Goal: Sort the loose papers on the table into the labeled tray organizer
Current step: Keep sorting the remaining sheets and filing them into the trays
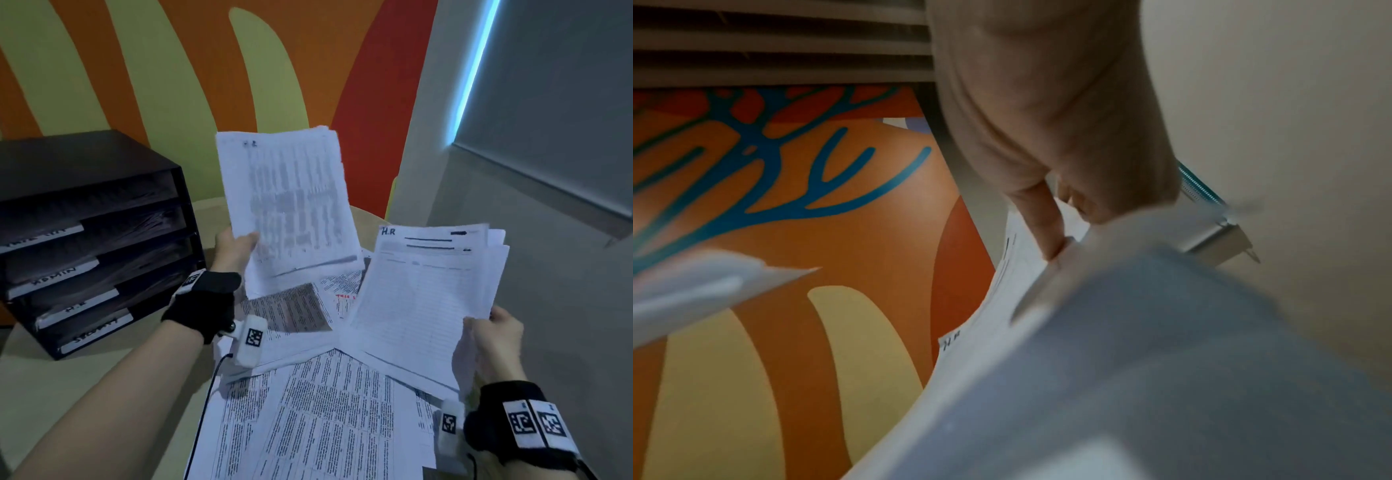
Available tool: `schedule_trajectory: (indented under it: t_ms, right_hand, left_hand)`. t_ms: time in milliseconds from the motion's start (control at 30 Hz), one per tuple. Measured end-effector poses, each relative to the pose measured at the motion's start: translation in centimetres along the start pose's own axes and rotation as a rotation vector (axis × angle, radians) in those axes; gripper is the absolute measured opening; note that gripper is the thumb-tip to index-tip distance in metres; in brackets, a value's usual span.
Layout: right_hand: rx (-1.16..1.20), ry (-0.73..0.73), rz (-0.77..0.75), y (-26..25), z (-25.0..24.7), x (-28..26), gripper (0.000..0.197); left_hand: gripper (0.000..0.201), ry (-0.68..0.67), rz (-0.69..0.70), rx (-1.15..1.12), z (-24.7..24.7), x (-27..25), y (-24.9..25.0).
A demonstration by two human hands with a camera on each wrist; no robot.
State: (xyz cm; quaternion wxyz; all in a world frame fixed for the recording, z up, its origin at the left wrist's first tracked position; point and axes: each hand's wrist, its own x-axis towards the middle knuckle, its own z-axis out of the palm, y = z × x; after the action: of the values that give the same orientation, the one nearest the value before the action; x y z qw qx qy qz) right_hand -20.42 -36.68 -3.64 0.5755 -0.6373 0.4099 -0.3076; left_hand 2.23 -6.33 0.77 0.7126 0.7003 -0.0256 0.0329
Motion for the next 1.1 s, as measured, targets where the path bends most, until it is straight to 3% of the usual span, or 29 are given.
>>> schedule_trajectory:
  t_ms: [100,200,300,367,433,500,600,667,733,900,1033,1100]
  right_hand:
    - [0.072,-0.087,-0.061,-1.5,0.7,-1.2,0.025]
    - [0.141,-0.238,-0.107,-2.8,1.8,-2.8,0.031]
    - [0.164,-0.334,-0.166,-3.5,3.4,-4.2,0.026]
    - [0.199,-0.315,-0.199,-3.7,4.2,-4.9,0.022]
    - [0.308,-0.325,-0.199,-4.3,4.5,-5.6,0.034]
    - [0.354,-0.346,-0.234,-4.8,4.7,-6.2,0.041]
    - [0.220,-0.364,-0.402,-5.3,5.0,-7.1,0.015]
    - [0.173,-0.359,-0.497,-5.4,5.1,-7.8,0.016]
    - [0.188,-0.323,-0.556,-5.9,4.9,-8.3,0.014]
    - [0.202,-0.380,-0.499,-5.3,4.8,-7.6,0.039]
    - [0.091,-0.401,-0.332,-4.0,5.2,-7.4,0.023]
    - [0.073,-0.347,-0.285,-3.6,5.4,-7.0,0.020]
  left_hand:
    - [0.029,-0.210,-0.058,-0.016,1.1,-2.6,0.5]
    - [0.028,-0.406,-0.066,0.070,2.9,-4.8,0.2]
    - [0.049,-0.461,-0.135,0.003,4.1,-5.8,-0.6]
    - [0.036,-0.494,-0.108,-0.007,4.6,-6.7,-0.7]
    - [0.026,-0.477,-0.026,-0.004,4.6,-7.1,-1.1]
    - [0.029,-0.416,0.061,-0.087,4.5,-7.1,-1.2]
    - [0.030,-0.315,0.274,-0.011,4.8,-7.3,-0.3]
    - [0.027,-0.285,0.443,0.051,5.0,-7.4,0.5]
    - [0.030,-0.245,0.518,0.067,5.1,-7.2,0.9]
    - [0.039,-0.309,0.355,0.041,4.7,-7.1,-0.1]
    - [0.047,-0.562,0.136,0.348,3.3,-7.2,-2.5]
    - [0.052,-0.576,0.071,0.463,2.1,-6.6,-3.7]
